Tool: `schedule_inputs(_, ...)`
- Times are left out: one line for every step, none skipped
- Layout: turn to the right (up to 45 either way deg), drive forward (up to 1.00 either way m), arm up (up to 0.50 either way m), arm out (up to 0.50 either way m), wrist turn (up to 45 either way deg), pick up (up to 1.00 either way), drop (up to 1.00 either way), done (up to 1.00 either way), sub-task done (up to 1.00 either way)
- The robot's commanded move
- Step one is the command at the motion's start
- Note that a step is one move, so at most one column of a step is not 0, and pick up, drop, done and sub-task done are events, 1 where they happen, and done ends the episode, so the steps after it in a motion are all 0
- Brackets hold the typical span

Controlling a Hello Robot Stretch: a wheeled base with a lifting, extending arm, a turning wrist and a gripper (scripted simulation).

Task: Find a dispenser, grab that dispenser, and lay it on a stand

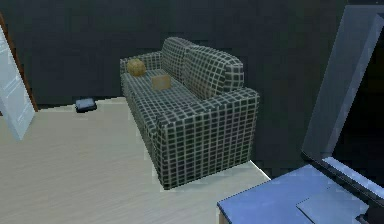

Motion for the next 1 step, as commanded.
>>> schedule_inputs(0.0,0.0,0.0,0.0,0.0,0.0,0.0,1.0,0.0)
